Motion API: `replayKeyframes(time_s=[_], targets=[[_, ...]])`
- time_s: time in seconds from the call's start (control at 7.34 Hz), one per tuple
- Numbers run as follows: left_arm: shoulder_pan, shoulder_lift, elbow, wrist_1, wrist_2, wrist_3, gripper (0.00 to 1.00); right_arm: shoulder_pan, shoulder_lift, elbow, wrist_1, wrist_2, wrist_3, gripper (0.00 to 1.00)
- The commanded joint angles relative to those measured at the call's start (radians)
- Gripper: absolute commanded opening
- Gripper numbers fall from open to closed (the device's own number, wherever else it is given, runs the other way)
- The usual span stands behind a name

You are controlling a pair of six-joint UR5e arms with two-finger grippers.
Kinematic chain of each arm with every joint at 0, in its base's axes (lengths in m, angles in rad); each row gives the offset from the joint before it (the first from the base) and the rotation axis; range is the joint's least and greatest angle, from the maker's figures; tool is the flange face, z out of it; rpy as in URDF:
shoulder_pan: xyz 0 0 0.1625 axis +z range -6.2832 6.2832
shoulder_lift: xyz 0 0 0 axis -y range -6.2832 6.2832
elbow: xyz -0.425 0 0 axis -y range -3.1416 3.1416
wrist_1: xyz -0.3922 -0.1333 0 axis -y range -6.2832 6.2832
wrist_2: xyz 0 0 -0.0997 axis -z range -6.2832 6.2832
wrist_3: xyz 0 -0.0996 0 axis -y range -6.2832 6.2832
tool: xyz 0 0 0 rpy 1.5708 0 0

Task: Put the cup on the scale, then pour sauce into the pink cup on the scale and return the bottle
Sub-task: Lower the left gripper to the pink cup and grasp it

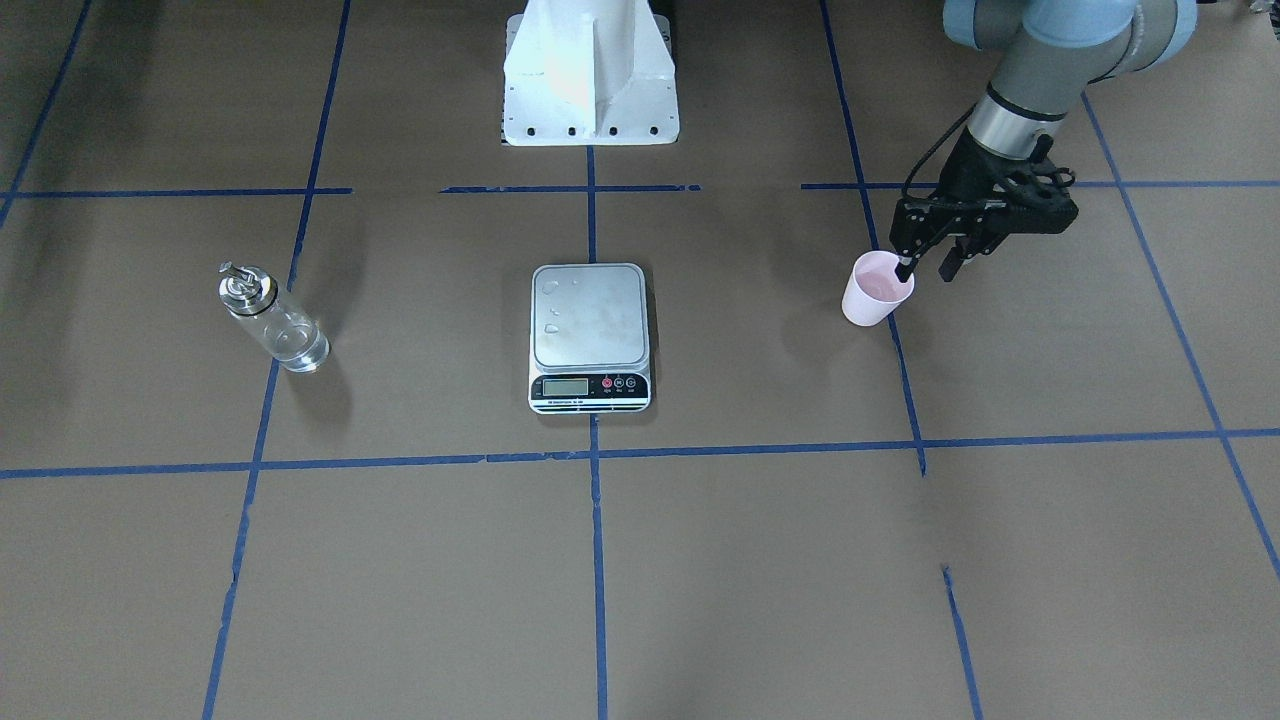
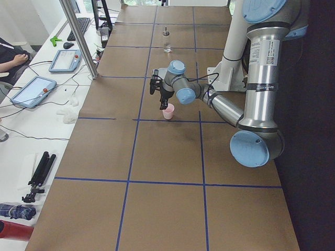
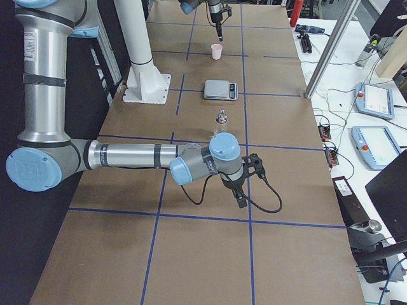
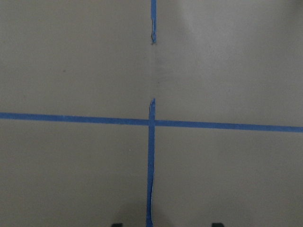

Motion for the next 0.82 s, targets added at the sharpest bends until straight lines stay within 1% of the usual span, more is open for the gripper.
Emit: replayKeyframes(time_s=[0.0, 0.14, 0.41, 0.54, 0.68], targets=[[0.023, 0.006, 0.026, 0.0, 0.02, -0.013, 0.62, 0.0, -0.001, 0.003, 0.001, 0.001, 0.002, 1.0], [0.023, 0.026, 0.027, 0.0, 0.022, -0.011, 0.62, 0.0, -0.001, 0.003, 0.001, 0.001, 0.002, 1.0], [0.046, 0.026, 0.032, 0.0, 0.022, -0.01, 0.62, 0.0, -0.001, 0.003, 0.001, 0.001, 0.002, 1.0], [0.06, 0.026, 0.032, 0.0, 0.022, -0.01, 0.54, 0.0, -0.002, 0.003, 0.001, 0.001, 0.0, 1.0], [0.067, 0.026, 0.032, 0.0, 0.022, -0.011, 0.36, 0.0, -0.002, 0.003, 0.001, 0.001, 0.0, 1.0]])
